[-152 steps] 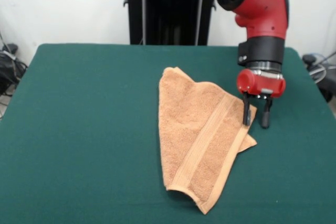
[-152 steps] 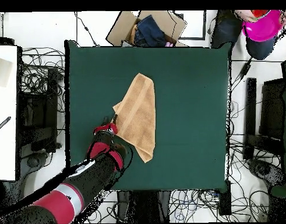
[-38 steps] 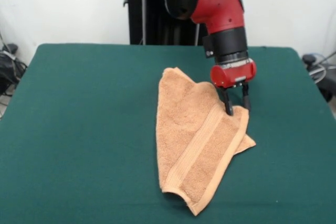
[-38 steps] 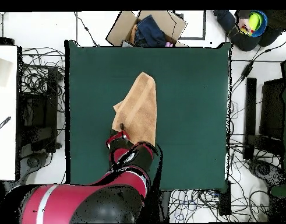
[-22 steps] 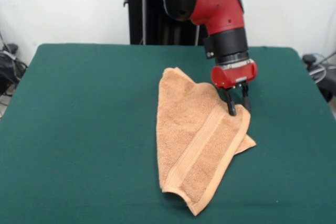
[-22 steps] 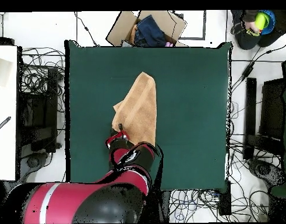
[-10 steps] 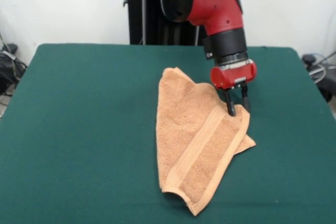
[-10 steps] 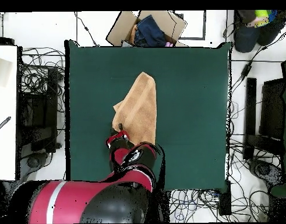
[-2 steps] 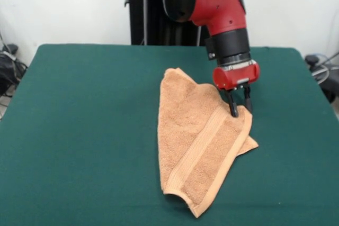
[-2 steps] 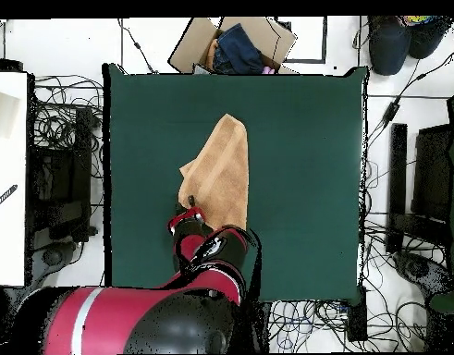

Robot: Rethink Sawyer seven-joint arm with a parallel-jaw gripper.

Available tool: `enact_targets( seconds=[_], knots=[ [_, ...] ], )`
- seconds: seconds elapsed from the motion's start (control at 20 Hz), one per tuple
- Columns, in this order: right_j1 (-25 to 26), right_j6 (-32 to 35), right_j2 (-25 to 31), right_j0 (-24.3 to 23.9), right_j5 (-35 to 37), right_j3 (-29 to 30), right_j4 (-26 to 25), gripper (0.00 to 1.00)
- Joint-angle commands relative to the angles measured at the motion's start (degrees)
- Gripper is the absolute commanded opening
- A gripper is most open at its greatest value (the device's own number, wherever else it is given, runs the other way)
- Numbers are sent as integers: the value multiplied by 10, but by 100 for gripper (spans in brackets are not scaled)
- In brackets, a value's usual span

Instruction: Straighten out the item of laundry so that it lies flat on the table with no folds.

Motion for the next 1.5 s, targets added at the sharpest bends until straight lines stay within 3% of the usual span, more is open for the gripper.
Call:
enact_targets(
  seconds=[0.05,1.5],
  knots=[
    [104,53,26,-13,183,-102,97,0],
    [106,43,13,0,162,-99,116,0]
  ],
)
